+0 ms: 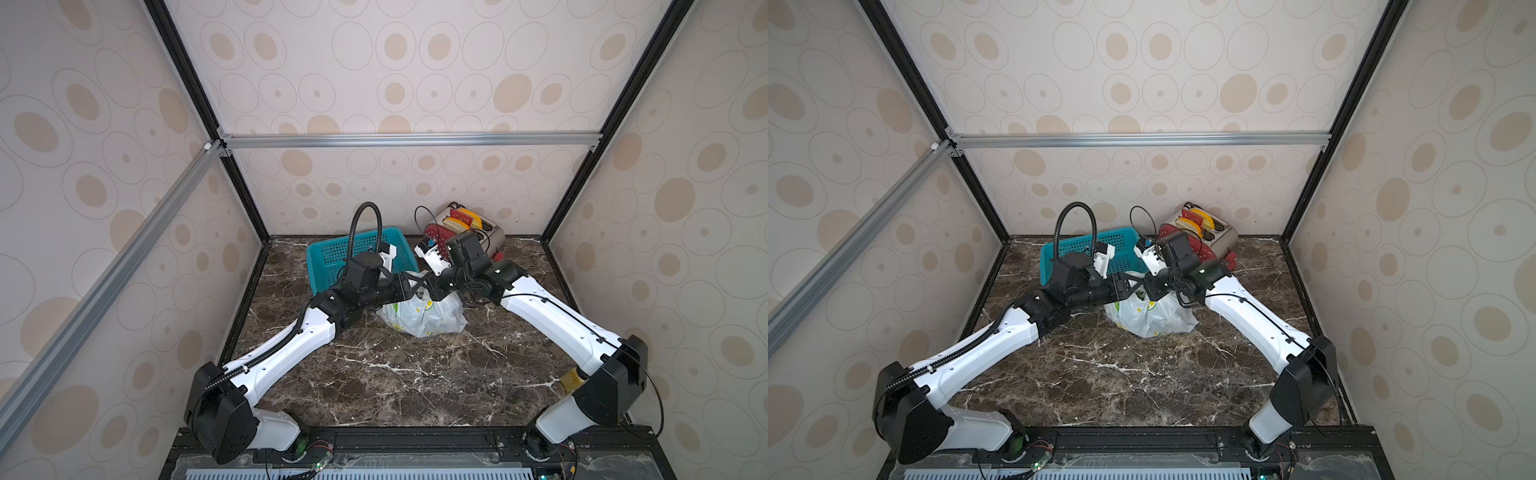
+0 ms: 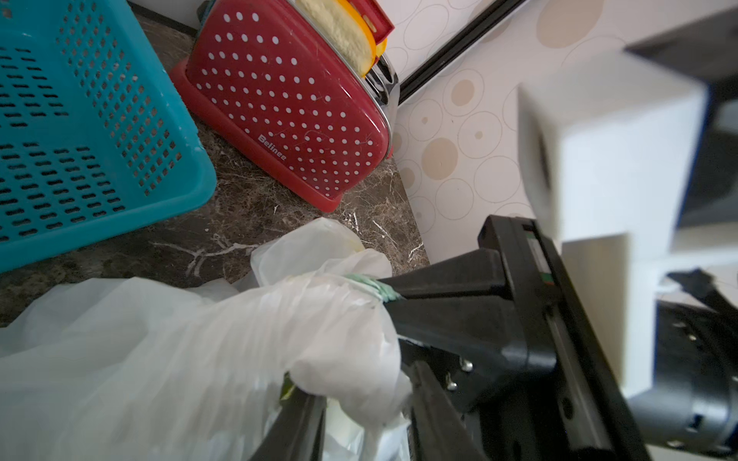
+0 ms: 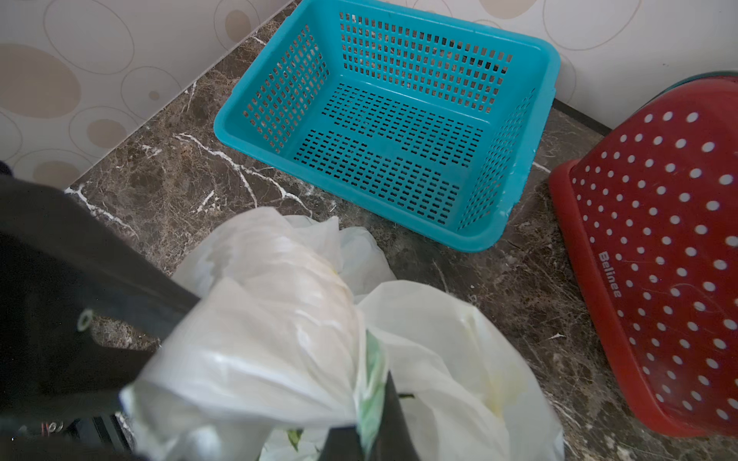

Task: Place the pineapple into a plastic bag & tie a knot
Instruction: Tie the plastic bag at the center of the board.

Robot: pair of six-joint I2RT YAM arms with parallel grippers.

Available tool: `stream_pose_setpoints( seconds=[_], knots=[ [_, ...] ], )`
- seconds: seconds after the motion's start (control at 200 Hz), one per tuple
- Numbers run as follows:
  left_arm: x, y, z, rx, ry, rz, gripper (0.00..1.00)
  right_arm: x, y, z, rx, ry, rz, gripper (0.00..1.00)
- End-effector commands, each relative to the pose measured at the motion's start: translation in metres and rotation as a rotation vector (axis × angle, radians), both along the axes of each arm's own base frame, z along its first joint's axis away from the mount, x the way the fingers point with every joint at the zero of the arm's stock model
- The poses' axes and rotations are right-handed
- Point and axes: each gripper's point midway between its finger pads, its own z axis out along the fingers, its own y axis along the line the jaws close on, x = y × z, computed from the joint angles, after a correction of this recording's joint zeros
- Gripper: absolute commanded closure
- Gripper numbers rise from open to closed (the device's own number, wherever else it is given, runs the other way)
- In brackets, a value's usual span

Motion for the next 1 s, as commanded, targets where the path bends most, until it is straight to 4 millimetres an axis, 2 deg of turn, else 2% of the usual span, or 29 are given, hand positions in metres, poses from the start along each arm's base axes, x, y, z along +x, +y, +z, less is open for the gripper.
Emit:
stream_pose_setpoints(
  seconds=[0.0,0.165,0.305,0.431,0.521,0.601,0.781,0.896,0.996],
  knots=[
    [0.001,-0.008,0.031,-0.083,-0.039,-0.026,0.58,-0.003,0.005,-0.002,-0.002,0.027,0.012,1.0],
    [-0.005,-0.007,0.027,-0.077,-0.009,-0.036,0.56,-0.001,0.004,-0.004,-0.016,0.028,0.005,1.0],
    [-0.011,0.005,0.016,-0.014,0.035,-0.01,0.56,0.002,0.005,-0.003,-0.022,0.025,0.0,1.0],
    [-0.011,0.015,0.006,0.027,0.073,0.028,0.54,0.001,0.006,-0.005,-0.022,0.032,0.004,1.0],
    [-0.009,0.013,0.006,0.014,0.075,0.024,0.54,0.001,0.006,-0.005,-0.021,0.039,0.006,1.0],
    [-0.007,0.006,0.013,-0.016,0.059,-0.002,0.56,0.0,0.006,-0.006,-0.02,0.043,0.008,1.0],
    [-0.004,0.0,0.028,-0.059,0.031,-0.013,0.68,-0.001,0.005,-0.006,-0.021,0.044,0.007,1.0],
    [-0.004,-0.001,0.032,-0.07,0.032,-0.017,0.71,-0.001,0.005,-0.007,-0.022,0.046,0.007,1.0],
    [-0.003,-0.001,0.026,-0.063,0.045,-0.01,0.73,-0.001,0.007,-0.006,-0.017,0.047,0.012,1.0]
  ],
)
